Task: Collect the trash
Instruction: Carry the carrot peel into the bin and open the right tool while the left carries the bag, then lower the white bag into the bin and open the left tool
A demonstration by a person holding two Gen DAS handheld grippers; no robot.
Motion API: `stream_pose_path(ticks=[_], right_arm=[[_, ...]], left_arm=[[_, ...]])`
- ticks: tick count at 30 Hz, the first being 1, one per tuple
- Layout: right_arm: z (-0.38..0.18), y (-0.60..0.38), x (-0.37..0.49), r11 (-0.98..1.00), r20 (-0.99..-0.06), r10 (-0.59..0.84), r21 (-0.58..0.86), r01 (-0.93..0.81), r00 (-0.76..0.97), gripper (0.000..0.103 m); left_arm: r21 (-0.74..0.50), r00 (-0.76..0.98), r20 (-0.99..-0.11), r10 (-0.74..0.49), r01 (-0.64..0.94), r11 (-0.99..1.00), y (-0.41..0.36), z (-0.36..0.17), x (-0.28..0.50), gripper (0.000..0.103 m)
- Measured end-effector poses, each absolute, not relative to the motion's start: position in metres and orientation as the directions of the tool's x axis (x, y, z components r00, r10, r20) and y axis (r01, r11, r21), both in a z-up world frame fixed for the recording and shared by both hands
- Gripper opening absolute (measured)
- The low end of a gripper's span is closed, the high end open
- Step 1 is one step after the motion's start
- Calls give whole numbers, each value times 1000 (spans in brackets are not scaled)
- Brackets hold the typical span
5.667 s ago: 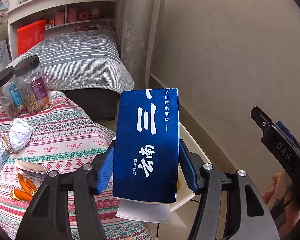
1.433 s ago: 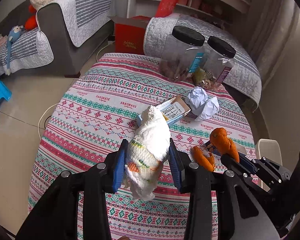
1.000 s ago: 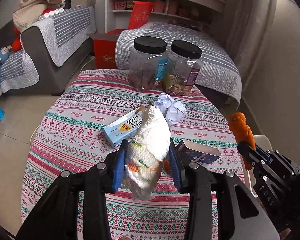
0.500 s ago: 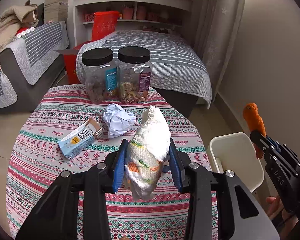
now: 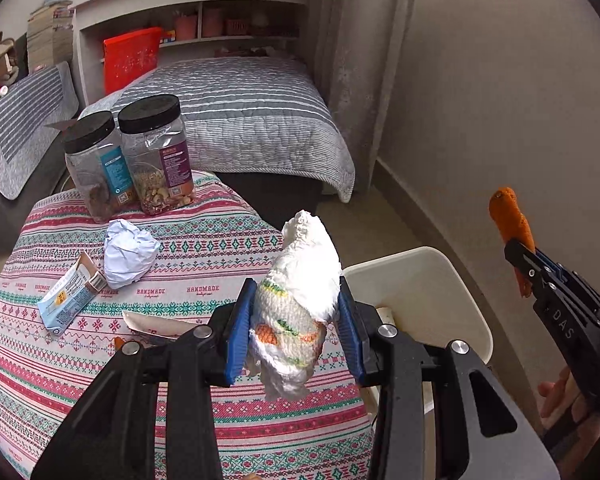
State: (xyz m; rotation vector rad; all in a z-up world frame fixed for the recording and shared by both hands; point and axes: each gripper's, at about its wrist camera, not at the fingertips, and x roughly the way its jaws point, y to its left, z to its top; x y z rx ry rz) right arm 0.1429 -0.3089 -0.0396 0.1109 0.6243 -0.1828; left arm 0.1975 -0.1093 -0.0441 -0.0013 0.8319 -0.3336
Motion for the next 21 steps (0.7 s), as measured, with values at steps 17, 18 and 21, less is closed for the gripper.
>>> stream_pose_path(ticks=[17,18,21], right_arm=[[-28,-390,93,849,-475,-461,7,528,749,96],[-28,-393,91,844,-476,-470,5,536,744,96],[-28,-398,90,835,-472,-488,-9,550,734,96]], left_arm=[[-211,535,-700,-472,476,854,-214,-45,191,47],[-220,531,-697,-482,482,848,-219,-44,189,56],[-218,548,-683,-483,478,851,-223,-40,185,67]])
